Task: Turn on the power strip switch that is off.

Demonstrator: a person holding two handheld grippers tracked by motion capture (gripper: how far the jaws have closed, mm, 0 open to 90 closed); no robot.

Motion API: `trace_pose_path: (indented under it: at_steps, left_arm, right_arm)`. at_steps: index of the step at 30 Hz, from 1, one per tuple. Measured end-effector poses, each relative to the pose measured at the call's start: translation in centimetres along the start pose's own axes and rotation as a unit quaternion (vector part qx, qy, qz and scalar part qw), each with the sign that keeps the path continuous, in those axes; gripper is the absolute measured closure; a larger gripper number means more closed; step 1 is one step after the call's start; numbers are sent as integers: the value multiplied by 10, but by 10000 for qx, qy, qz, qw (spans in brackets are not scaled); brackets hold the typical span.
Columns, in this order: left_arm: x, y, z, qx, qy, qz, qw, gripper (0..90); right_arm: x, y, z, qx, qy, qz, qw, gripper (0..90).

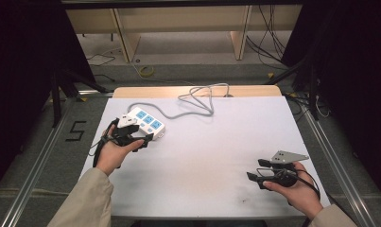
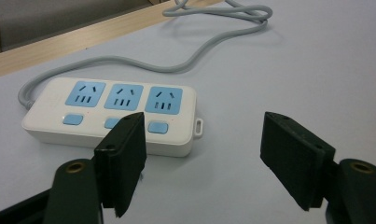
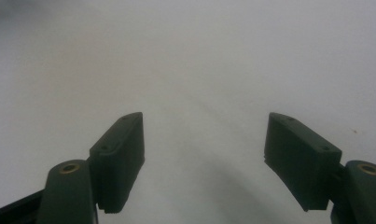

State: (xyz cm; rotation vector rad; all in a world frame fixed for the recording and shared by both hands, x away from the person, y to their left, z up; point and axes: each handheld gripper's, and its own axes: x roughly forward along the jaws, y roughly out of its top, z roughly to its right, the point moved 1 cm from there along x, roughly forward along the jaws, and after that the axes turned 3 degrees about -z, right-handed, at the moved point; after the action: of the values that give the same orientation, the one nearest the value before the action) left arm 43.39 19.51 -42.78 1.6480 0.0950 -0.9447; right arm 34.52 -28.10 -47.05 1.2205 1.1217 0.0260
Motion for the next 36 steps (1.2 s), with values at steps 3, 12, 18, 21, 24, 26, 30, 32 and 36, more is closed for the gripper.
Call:
trace_pose_path:
  at_steps: [3, 12, 18, 21, 24, 26, 30, 32, 36]
  left_arm:
    - [-3, -2, 4, 86, -15, 19, 10000, 307]
    - [-10, -8, 15, 160, -80, 121, 9998, 293]
    - [-12, -17, 20, 144, -109, 130, 9998, 284]
    - [-13, -20, 23, 213, -78, 136, 9997, 279]
    - [-14, -21, 26, 198, -79, 164, 9996, 274]
    - [-16, -22, 28, 240, -80, 175, 9995, 271]
    - [-17, -25, 31, 274, -77, 230, 9993, 269]
    - [-19, -27, 33, 277, -75, 253, 9993, 268]
    - [-23, -33, 36, 399, -110, 221, 9989, 267]
  right_arm:
    - [0, 0, 1, -4, 2, 5, 10000, 292]
    - [-1, 0, 1, -21, 8, 10, 10000, 291]
    - [-1, 0, 1, -26, 13, 18, 10000, 290]
    - [0, 0, 1, -32, 16, 4, 10000, 290]
    - [-1, 0, 1, -43, 20, -2, 10000, 290]
    - [-1, 0, 1, -47, 25, -2, 10000, 289]
    - [-1, 0, 1, -39, 27, 12, 10000, 288]
    - [-1, 0, 1, -46, 30, 10, 10000, 287]
    - [-1, -1, 1, -46, 36, 18, 10000, 286]
